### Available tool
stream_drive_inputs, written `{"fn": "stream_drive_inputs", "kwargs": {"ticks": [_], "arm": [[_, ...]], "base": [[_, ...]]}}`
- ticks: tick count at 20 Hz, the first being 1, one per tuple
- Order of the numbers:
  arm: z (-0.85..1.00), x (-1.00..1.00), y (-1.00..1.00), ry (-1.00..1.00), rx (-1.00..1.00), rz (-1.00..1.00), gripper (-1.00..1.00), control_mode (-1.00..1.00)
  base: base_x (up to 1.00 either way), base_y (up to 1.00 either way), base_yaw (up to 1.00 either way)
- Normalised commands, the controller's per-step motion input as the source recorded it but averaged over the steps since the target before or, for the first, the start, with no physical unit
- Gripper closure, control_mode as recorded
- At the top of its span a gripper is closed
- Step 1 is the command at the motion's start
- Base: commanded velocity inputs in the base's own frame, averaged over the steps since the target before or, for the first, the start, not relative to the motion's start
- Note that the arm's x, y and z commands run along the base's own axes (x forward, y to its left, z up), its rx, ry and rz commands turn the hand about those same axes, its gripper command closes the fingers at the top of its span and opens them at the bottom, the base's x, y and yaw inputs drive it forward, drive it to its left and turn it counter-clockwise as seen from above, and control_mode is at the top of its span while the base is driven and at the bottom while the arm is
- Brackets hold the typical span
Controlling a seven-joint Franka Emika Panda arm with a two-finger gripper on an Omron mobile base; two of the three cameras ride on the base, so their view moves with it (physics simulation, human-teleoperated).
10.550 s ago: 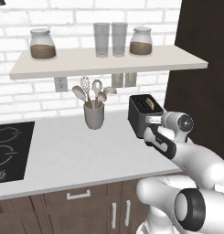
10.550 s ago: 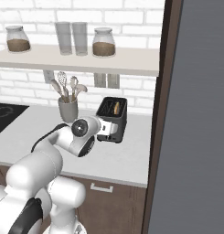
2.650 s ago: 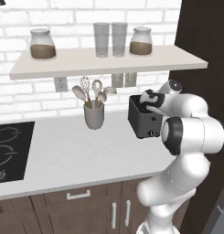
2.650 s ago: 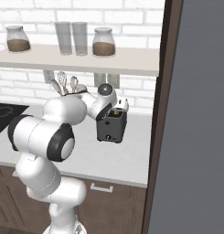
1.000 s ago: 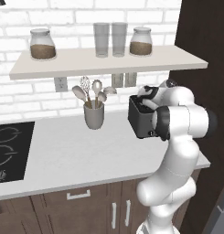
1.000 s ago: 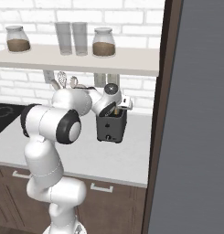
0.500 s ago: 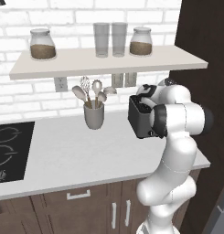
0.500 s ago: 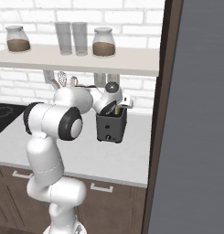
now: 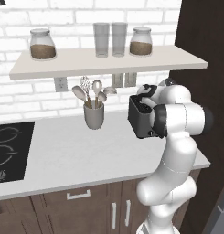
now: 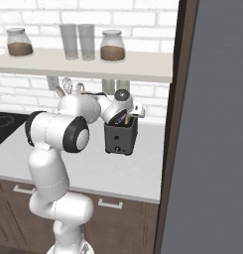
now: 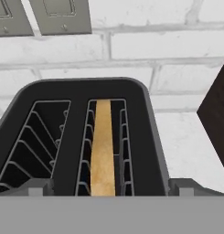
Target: Start the toaster. Once the lever pops up, take the bread to the plate on the dining counter.
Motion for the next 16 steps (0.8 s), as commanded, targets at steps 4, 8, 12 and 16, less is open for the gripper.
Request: {"fn": "stream_drive_inputs", "kwargs": {"ticks": [4, 8, 12, 16], "arm": [[-0.03, 0.0, 0.0, 0.0, 0.0, 0.0, 1.0, -1.0], [0.0, 0.0, 0.0, 0.0, 0.0, 0.0, 1.0, -1.0], [0.0, 0.0, 0.0, 0.0, 0.0, 0.0, 1.0, -1.0], [0.0, 0.0, 0.0, 0.0, 0.0, 0.0, 1.0, -1.0]], "base": [[0.0, 0.0, 0.0], [0.0, 0.0, 0.0], [0.0, 0.0, 0.0], [0.0, 0.0, 0.0]]}}
